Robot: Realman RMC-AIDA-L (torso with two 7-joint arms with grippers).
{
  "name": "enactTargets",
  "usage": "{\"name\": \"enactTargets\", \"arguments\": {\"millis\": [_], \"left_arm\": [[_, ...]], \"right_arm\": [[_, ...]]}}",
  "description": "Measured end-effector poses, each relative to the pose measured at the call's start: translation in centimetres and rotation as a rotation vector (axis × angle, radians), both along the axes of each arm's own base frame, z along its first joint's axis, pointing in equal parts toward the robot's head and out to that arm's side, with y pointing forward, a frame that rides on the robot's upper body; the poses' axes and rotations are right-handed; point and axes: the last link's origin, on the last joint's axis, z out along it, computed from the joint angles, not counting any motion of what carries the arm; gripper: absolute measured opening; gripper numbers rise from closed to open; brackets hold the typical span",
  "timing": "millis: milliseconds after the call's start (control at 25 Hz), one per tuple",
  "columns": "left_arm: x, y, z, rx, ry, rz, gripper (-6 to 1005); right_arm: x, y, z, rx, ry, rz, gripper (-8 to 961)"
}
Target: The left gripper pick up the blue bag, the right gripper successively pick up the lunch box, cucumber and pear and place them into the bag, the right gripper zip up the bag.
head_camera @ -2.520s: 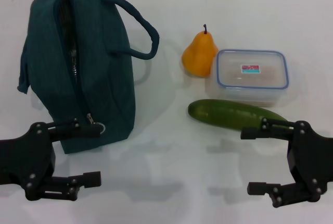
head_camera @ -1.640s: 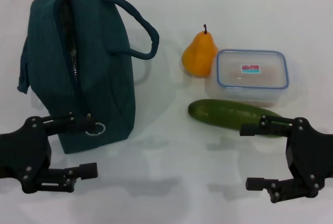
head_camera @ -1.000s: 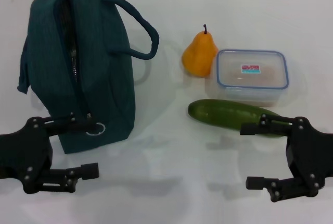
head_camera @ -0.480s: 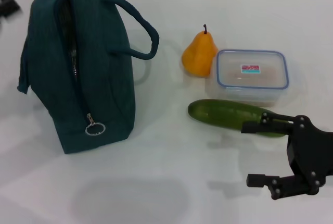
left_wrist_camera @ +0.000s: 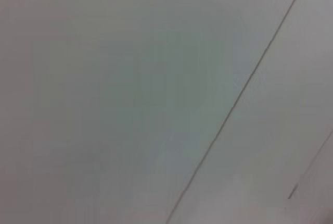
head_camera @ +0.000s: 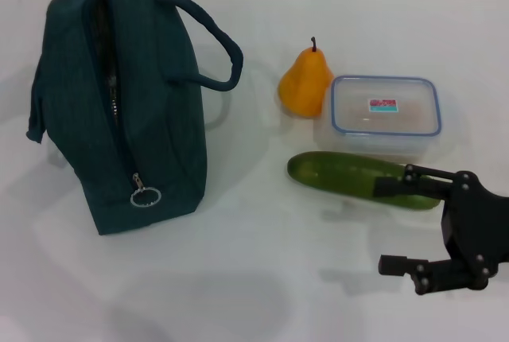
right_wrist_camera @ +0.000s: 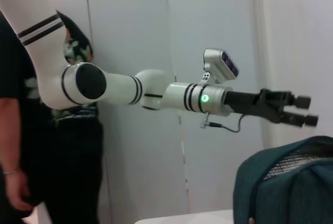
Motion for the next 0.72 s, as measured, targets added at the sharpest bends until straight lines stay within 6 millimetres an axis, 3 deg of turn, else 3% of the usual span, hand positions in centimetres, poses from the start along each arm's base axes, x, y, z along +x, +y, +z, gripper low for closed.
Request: {"name": "enactTargets", "arguments": {"millis": [360, 720], "left_arm": [[0.5, -0.5, -0.9, -0.178, 0.113, 0.199, 877], [1.3, 0.0, -4.5, -0.306, 0.227, 0.227, 876]], "right_arm": [[-0.1, 0.3, 0.1, 0.012, -0.001, -0.002, 847], [-0.1, 0.5, 0.5, 0.003, -0.009, -0.011, 846]]}}
